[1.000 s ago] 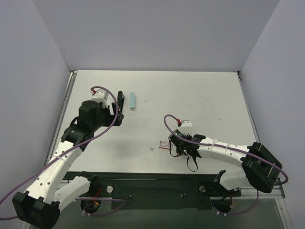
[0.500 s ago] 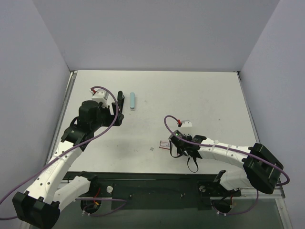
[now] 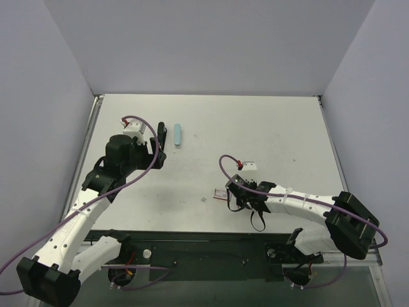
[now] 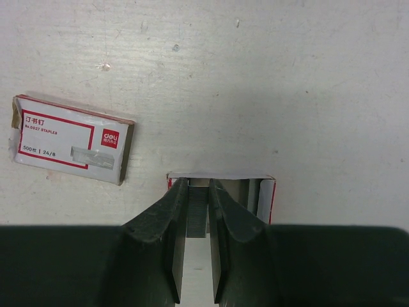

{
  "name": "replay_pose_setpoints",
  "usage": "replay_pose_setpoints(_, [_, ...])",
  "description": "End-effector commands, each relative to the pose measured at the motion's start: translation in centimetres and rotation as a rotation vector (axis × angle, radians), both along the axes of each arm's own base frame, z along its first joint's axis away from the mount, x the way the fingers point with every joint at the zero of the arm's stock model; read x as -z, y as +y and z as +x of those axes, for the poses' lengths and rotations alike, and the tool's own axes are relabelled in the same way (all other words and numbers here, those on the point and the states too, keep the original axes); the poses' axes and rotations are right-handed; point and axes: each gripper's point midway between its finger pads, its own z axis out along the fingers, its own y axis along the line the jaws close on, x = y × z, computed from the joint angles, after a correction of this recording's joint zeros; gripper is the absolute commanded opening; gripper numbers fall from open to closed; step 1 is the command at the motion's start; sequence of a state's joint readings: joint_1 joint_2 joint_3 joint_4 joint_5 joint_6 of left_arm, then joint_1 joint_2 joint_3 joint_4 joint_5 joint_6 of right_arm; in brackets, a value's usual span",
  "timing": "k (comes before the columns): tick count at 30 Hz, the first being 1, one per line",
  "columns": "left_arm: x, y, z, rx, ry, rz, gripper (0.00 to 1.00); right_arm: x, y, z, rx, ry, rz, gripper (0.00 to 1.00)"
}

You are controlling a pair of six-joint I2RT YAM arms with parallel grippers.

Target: Unload the staples from the stapler

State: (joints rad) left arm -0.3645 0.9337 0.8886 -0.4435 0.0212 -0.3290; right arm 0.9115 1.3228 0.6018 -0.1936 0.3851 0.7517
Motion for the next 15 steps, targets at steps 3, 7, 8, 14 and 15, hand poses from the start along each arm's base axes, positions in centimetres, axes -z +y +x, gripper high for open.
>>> replay_pose_setpoints(3, [-1.81,-0.44,0.83,0.008,-0.063,-0.031,0.84,0.1,-1.07,-0.13,0.008,-0.015,-0.051,0.08])
replay_pose_setpoints(7, [-1.67,-0.44,0.81,0.008,-0.058,-0.03,0.84,-0.31,-1.16,-0.1,0.01,-0.027,-0.041,0.08])
replay_pose_setpoints(8, [-1.62,-0.45,0.83,0.008,-0.057,-0.029,0.83,-0.32,-1.27,-0.09,0.013,-0.029,-0.045,0.08])
replay_pose_setpoints(14, [-1.72,-0.48,0.85,0.01,-0.06,-0.031,0.84,-0.11,-1.58,-0.29,0.02,-0.023,-0.053,0.08])
replay_pose_setpoints(15, [-1.64,-0.5,0.87,0.009,-0.058,-0.031,0.83,-0.03,-1.63,-0.34,0.023,-0.022,-0.052,0.08])
